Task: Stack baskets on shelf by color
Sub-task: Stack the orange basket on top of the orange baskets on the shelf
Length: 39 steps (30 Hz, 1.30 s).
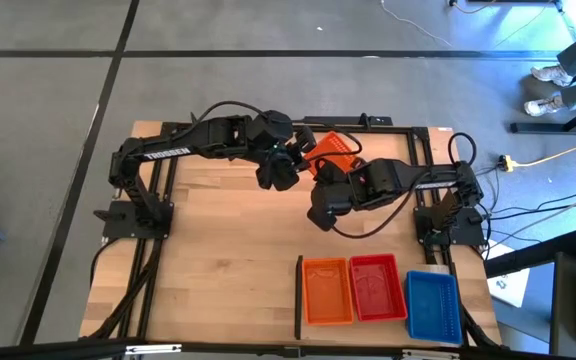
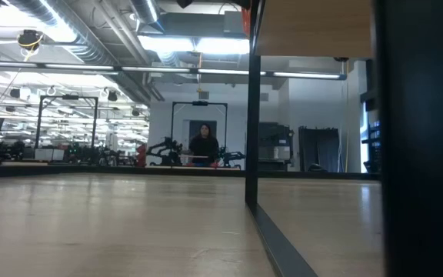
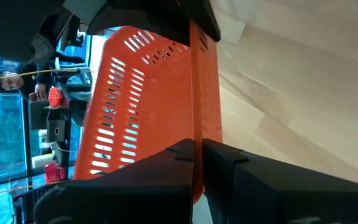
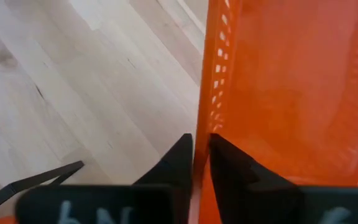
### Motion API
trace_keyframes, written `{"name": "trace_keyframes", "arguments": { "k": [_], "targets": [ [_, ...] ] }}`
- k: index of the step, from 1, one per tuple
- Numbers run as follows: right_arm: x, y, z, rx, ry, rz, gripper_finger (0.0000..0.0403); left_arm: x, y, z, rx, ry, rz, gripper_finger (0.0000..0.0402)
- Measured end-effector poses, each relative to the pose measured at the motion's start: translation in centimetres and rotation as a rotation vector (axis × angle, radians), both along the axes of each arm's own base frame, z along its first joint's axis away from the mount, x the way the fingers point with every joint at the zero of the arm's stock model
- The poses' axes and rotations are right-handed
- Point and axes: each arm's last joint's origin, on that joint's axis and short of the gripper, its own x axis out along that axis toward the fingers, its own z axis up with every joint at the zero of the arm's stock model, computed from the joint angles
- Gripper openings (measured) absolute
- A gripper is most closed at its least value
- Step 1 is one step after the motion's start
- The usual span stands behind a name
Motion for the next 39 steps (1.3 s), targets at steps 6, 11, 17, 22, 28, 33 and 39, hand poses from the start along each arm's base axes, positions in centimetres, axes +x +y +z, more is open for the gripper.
{"name": "trace_keyframes", "arguments": {
  "k": [6, 11, 17, 22, 28, 33, 39],
  "targets": [
    [0.0, 0.1, 0.0, 0.014, 0.006, 0.023, 0.0096, -0.2, 0.1, -0.3, 0.004, 0.041, 0.010, 0.0001],
    [-0.2, 0.3, 1.1, 0.100, -0.011, 0.080, 0.0122, -0.4, 0.6, -0.4, 0.007, 0.058, 0.033, 0.0001],
    [-1.3, 0.9, 4.5, 0.117, -0.141, 0.141, 0.0124, -0.8, 1.9, -0.6, -0.001, 0.079, 0.076, 0.0000],
    [-3.1, 1.9, 7.0, 0.132, -0.249, 0.222, 0.0122, -1.2, 2.8, -0.9, -0.030, 0.106, 0.117, 0.0000],
    [-5.7, 3.1, 8.8, 0.150, -0.307, 0.300, 0.0123, -2.4, 2.9, -0.6, -0.069, 0.151, 0.112, 0.0000],
    [-8.2, 3.7, 10.3, 0.119, -0.363, 0.382, 0.0124, -3.4, 1.7, -0.3, -0.175, 0.181, 0.010, 0.0000],
    [-10.5, 3.6, 11.4, -0.001, -0.410, 0.353, 0.0124, -4.3, -1.2, 0.8, -0.332, 0.158, -0.163, 0.0000]
  ]
}}
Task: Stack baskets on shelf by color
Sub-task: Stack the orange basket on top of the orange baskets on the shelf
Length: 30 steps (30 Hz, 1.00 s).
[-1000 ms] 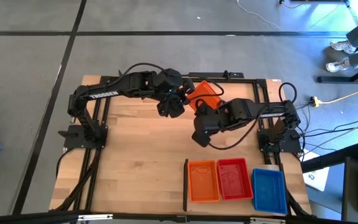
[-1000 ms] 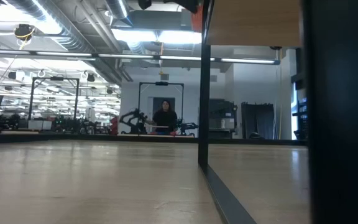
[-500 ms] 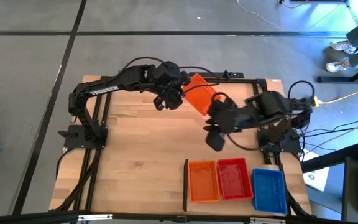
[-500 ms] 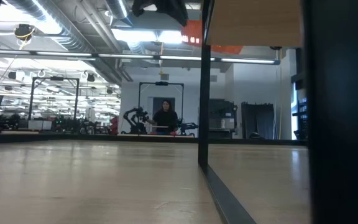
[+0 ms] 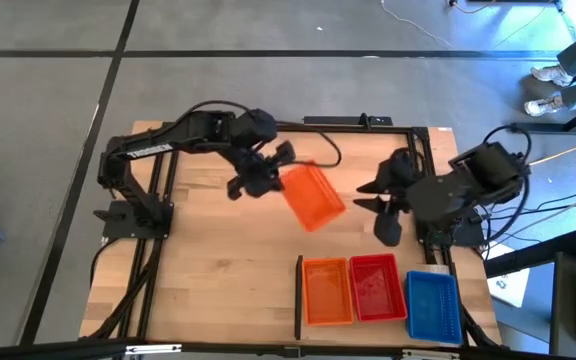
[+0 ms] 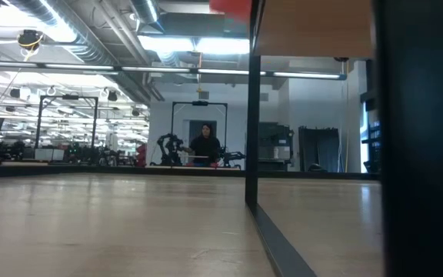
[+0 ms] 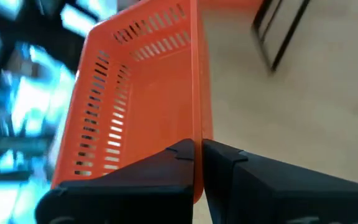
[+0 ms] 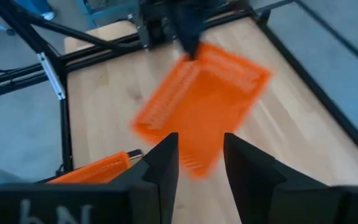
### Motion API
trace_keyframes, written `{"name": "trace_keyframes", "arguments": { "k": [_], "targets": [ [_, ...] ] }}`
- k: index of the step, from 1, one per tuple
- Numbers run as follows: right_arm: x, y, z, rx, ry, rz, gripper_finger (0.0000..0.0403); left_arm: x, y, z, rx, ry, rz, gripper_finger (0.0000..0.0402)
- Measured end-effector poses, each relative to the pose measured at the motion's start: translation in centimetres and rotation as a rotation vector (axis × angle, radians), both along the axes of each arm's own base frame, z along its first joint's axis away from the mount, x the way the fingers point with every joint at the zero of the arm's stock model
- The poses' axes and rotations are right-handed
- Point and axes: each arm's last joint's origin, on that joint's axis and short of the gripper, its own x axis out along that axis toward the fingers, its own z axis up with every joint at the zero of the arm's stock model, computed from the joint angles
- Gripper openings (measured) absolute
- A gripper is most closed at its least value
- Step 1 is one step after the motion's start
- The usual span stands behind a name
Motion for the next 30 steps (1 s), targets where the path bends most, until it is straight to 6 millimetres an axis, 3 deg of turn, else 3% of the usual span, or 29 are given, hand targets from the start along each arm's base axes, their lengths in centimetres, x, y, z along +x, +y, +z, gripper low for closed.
{"name": "trace_keyframes", "arguments": {
  "k": [11, 17, 24, 30],
  "targets": [
    [-1.1, -0.2, 0.3, -0.017, -0.001, 0.005, 0.0124, -0.3, -5.0, 0.8, -0.261, -0.050, -0.373, 0.0000],
    [-1.1, -0.2, 0.3, -0.016, -0.003, 0.005, 0.0124, 2.1, -6.7, 0.2, -0.302, -0.115, -0.432, 0.0000],
    [-1.2, -0.2, 0.4, -0.013, -0.007, 0.004, 0.0124, 5.3, -7.8, -2.1, -0.399, -0.085, -0.458, 0.0000],
    [-1.2, -0.2, 0.4, -0.013, -0.006, 0.005, 0.0124, 6.6, -8.2, -3.6, -0.483, -0.038, -0.533, 0.0000]
  ]
}}
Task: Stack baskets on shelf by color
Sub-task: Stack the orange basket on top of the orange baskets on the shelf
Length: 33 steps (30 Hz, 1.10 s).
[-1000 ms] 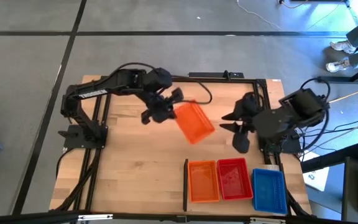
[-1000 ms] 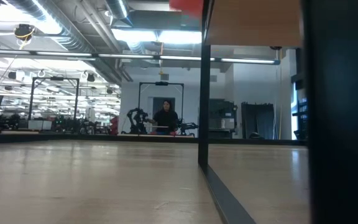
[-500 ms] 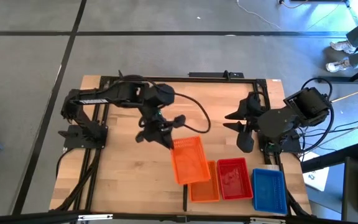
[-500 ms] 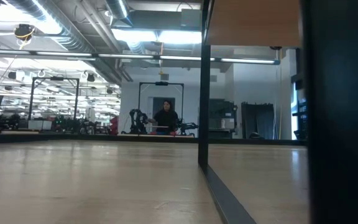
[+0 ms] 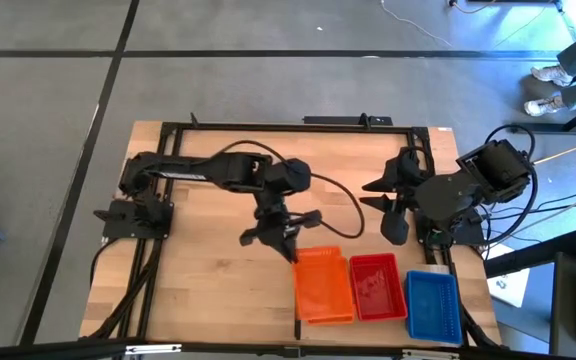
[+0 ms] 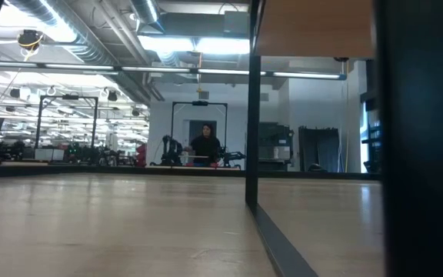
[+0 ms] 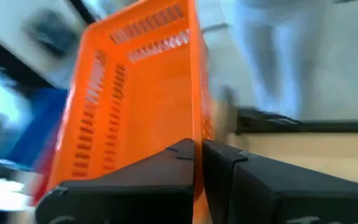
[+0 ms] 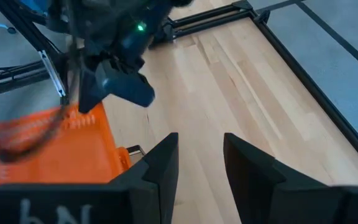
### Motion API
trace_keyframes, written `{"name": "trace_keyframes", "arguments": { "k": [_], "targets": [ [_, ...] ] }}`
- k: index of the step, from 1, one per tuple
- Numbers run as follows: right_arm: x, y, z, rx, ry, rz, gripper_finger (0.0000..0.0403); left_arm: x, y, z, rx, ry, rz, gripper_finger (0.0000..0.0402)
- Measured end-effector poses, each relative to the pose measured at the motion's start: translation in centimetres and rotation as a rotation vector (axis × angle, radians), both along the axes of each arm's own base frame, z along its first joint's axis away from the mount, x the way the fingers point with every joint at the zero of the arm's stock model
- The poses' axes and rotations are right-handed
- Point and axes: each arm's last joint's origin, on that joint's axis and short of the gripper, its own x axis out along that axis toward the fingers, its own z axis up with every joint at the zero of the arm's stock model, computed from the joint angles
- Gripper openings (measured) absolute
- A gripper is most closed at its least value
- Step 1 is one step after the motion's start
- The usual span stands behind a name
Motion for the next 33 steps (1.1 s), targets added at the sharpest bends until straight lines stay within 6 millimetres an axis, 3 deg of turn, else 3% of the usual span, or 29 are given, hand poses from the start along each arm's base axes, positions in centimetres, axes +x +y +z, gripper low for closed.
{"name": "trace_keyframes", "arguments": {
  "k": [17, 25, 33],
  "targets": [
    [0.0, 0.0, 0.0, 0.001, 0.000, -0.001, 0.0124, 3.0, -0.1, -3.0, 0.081, -0.124, -0.080, 0.0000],
    [0.0, 0.1, 0.0, 0.011, 0.006, 0.010, 0.0124, 4.2, -0.1, -5.1, 0.103, -0.087, -0.074, 0.0000],
    [0.0, 0.3, -0.1, 0.059, 0.034, 0.063, 0.0124, 4.4, -0.1, -5.4, 0.107, -0.074, -0.068, 0.0000]
  ]
}}
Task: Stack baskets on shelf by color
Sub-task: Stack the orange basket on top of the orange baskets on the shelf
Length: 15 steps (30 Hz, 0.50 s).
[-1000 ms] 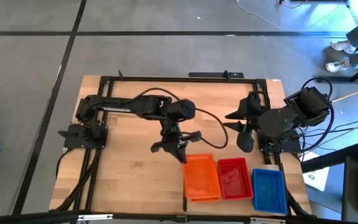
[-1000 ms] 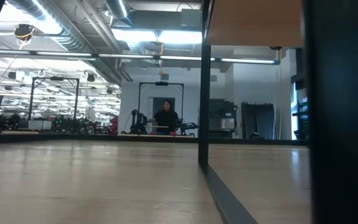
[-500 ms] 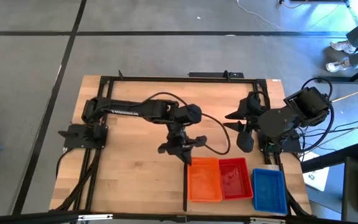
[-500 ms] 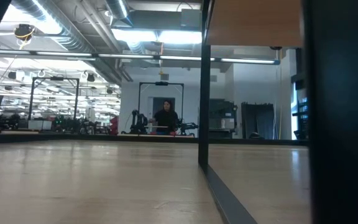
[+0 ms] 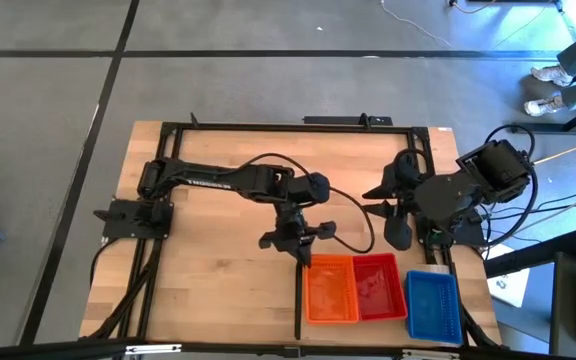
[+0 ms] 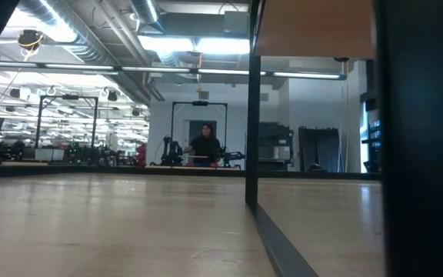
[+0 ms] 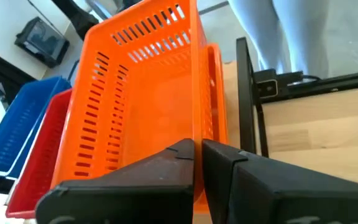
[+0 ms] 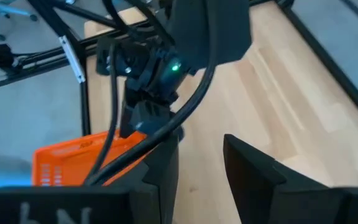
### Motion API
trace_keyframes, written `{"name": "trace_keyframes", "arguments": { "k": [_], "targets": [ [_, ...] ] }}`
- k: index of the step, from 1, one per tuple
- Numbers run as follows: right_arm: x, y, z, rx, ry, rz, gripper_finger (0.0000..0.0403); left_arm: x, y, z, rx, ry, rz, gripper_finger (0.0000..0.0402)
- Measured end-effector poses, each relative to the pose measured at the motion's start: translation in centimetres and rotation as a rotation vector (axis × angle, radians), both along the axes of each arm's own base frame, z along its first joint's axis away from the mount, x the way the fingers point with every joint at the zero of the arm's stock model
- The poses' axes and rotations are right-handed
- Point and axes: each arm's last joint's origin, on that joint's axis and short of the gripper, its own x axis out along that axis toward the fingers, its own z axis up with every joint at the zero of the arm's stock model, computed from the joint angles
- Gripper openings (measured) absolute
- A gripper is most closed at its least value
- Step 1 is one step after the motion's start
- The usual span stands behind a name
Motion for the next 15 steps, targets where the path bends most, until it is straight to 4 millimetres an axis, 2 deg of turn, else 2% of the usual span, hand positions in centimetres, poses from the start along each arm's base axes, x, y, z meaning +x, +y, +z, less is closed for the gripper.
{"name": "trace_keyframes", "arguments": {
  "k": [7, 15],
  "targets": [
    [0.1, 0.5, 0.1, 0.093, 0.025, 0.111, 0.0124, -0.1, 0.0, -0.1, -0.014, 0.038, 0.019, 0.0000],
    [1.0, 1.7, 1.6, 0.179, -0.126, 0.380, 0.0124, -0.1, 0.0, -0.2, -0.022, 0.067, 0.031, 0.0000]
  ]
}}
